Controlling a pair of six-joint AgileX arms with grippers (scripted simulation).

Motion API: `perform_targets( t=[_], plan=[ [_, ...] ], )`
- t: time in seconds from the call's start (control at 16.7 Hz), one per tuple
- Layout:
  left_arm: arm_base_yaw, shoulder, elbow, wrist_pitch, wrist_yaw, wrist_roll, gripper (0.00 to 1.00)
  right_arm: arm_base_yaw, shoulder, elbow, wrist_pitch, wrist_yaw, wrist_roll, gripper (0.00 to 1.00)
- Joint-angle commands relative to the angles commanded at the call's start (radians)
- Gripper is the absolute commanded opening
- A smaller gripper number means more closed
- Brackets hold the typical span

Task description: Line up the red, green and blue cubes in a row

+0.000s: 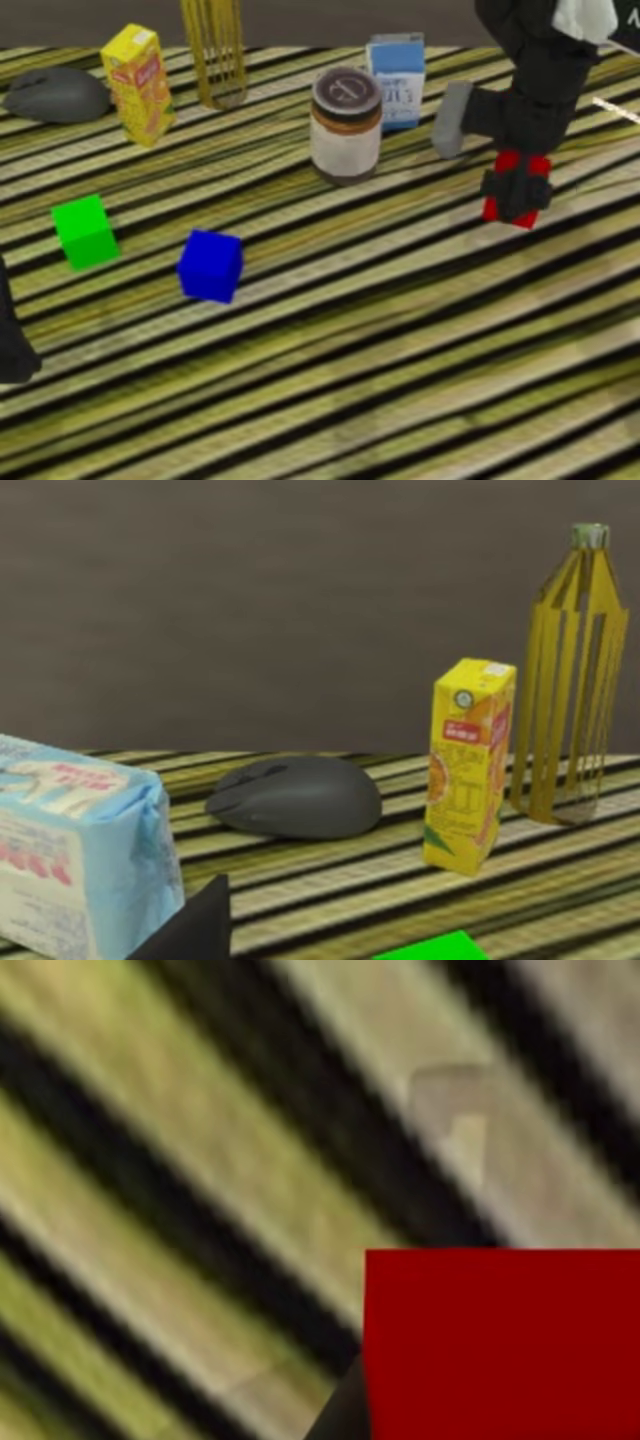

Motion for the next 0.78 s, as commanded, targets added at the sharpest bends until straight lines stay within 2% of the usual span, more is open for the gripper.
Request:
perform_targets(
  t=[0.54,0.66,0.78],
  plan=[
    [0.000,0.000,0.000,0.000,0.000,0.000,1.00,0.584,-0.001,0.042,-0.051,-0.003,0.301,0.00],
    [0.000,0.000,0.000,0.000,0.000,0.000,1.00,0.660,-0.009,0.046,-0.054,-0.001,0.347,0.00],
    [0.000,0.000,0.000,0.000,0.000,0.000,1.00,0.695,-0.014,0.048,-0.054,0.000,0.371,0.00]
  ],
)
